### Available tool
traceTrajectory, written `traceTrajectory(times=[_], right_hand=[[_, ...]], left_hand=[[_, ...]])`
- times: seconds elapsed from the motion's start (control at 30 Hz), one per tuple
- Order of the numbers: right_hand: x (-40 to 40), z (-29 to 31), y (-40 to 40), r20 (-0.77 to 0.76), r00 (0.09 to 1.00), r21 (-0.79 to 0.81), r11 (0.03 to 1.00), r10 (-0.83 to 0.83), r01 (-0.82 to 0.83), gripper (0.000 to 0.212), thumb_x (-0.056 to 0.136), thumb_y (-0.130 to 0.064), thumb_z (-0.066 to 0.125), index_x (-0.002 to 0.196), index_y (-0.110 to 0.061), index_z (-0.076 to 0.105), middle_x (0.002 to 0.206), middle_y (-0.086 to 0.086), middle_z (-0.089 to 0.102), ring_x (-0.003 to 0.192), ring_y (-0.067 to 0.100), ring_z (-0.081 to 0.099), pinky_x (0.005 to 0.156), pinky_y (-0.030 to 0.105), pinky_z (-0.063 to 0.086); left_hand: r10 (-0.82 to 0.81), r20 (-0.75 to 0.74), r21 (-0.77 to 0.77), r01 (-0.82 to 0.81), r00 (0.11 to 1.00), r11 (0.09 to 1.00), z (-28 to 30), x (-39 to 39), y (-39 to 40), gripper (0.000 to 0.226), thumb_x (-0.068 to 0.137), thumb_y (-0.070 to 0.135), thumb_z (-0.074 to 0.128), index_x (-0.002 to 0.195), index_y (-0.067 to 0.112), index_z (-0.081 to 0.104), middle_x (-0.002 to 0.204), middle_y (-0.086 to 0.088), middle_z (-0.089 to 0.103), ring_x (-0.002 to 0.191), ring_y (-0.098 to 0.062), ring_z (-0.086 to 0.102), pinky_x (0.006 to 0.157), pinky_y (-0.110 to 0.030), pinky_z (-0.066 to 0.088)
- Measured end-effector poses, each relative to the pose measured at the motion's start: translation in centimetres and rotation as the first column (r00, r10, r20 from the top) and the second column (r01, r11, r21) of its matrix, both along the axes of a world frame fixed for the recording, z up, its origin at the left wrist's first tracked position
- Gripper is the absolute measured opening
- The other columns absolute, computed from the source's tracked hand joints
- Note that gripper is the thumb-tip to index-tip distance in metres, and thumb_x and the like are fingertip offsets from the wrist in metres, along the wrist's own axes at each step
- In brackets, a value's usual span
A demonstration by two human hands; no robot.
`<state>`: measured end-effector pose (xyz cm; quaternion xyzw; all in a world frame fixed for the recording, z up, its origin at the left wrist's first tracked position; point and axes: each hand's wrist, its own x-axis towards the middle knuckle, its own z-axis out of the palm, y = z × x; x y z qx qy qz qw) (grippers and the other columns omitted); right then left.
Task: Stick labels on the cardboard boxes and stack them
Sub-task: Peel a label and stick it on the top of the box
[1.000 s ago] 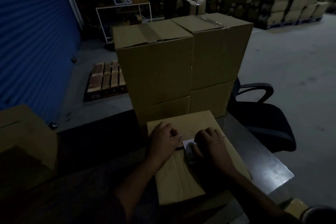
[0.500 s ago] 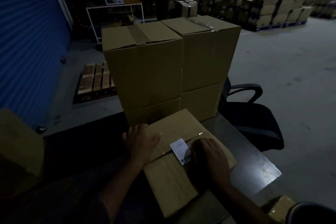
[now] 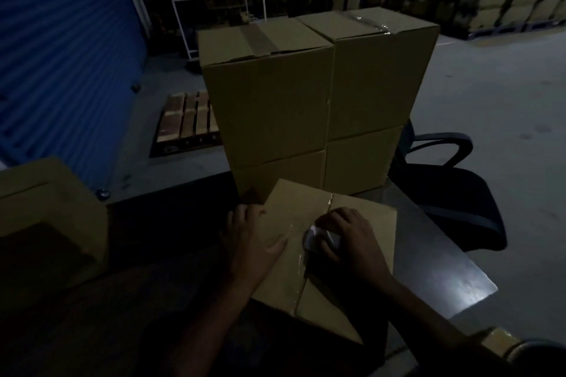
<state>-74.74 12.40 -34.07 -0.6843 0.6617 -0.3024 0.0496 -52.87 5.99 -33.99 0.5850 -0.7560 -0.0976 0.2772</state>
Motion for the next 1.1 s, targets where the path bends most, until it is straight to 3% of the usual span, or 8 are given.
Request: traceTrajectory(times=[0.1, 0.2, 0.5, 0.63, 0.9, 1.03, 1.1], right_hand=[[0.3, 0.1, 0.0, -0.061, 0.998, 0.055, 0.998, -0.012, 0.015, 0.03, 0.089, -0.053, 0.052, 0.113, -0.038, 0.061, 0.115, -0.012, 0.055, 0.108, 0.013, 0.047, 0.091, 0.035, 0.034], [0.5, 0.0, -0.1, -0.116, 0.993, 0.092, 0.996, -0.003, 0.014, 0.037, 0.087, -0.059, 0.047, 0.116, -0.039, 0.06, 0.117, -0.01, 0.053, 0.11, 0.016, 0.046, 0.092, 0.035, 0.031], [1.1, 0.0, -0.4, -0.188, 0.98, 0.083, 0.993, -0.07, 0.087, 0.03, 0.089, -0.061, 0.051, 0.108, -0.04, 0.055, 0.113, -0.009, 0.049, 0.107, 0.017, 0.046, 0.091, 0.037, 0.031], [1.1, 0.2, -0.4, -0.205, 0.978, 0.112, 0.992, -0.036, 0.06, 0.036, 0.089, -0.064, 0.049, 0.117, -0.042, 0.056, 0.119, -0.009, 0.049, 0.111, 0.017, 0.044, 0.093, 0.037, 0.029], [1.1, 0.5, -0.2, -0.185, 0.982, 0.107, 0.993, -0.029, 0.05, 0.036, 0.087, -0.061, 0.051, 0.114, -0.04, 0.06, 0.117, -0.006, 0.051, 0.11, 0.018, 0.045, 0.092, 0.037, 0.029], [0.7, 1.0, 0.2, -0.045, 0.997, 0.071, 0.996, -0.059, 0.062, 0.026, 0.085, -0.054, 0.057, 0.103, -0.036, 0.061, 0.11, -0.007, 0.05, 0.104, 0.017, 0.045, 0.083, 0.034, 0.028], [0.4, 0.9, 1.4, -0.065, 0.989, 0.055, 0.989, -0.134, 0.137, 0.022, 0.084, -0.05, 0.067, 0.101, -0.037, 0.061, 0.109, -0.01, 0.049, 0.104, 0.014, 0.044, 0.083, 0.034, 0.034]], left_hand=[[-0.138, -0.083, 0.021, 0.14, 0.987, 0.99, 0.4, -2.4, -0.5, 0.047, 0.088, 0.056, 0.07, 0.122, 0.026, 0.058, 0.124, 0.002, 0.054, 0.115, -0.02, 0.047, 0.093, -0.045, 0.05], [-0.159, -0.008, 0.046, 0.159, 0.987, 0.986, -0.4, -3.5, -0.9, 0.049, 0.088, 0.066, 0.056, 0.117, 0.026, 0.062, 0.121, 0.003, 0.055, 0.112, -0.023, 0.049, 0.093, -0.048, 0.05], [-0.169, -0.031, 0.035, 0.17, 0.985, 0.985, -0.8, -3.0, -0.7, 0.039, 0.09, 0.06, 0.068, 0.115, 0.03, 0.062, 0.12, 0.009, 0.052, 0.114, -0.018, 0.047, 0.095, -0.043, 0.05], [-0.171, -0.027, 0.033, 0.172, 0.985, 0.985, -0.8, -2.9, -0.7, 0.037, 0.09, 0.058, 0.067, 0.115, 0.032, 0.061, 0.122, 0.009, 0.051, 0.115, -0.016, 0.045, 0.096, -0.043, 0.05], [-0.154, -0.026, 0.04, 0.155, 0.988, 0.987, -0.9, -3.0, -0.8, 0.037, 0.092, 0.058, 0.068, 0.117, 0.033, 0.06, 0.121, 0.01, 0.049, 0.116, -0.014, 0.044, 0.091, -0.03, 0.042], [-0.148, -0.032, 0.031, 0.149, 0.988, 0.988, -0.8, -2.9, -0.8, 0.04, 0.088, 0.067, 0.063, 0.113, 0.036, 0.059, 0.122, 0.011, 0.049, 0.117, -0.013, 0.044, 0.096, -0.036, 0.047], [-0.105, 0.007, 0.028, 0.105, 0.994, 0.994, -0.9, -2.8, -0.8, 0.046, 0.085, 0.072, 0.062, 0.115, 0.036, 0.058, 0.126, 0.011, 0.046, 0.119, -0.013, 0.042, 0.097, -0.037, 0.047]])
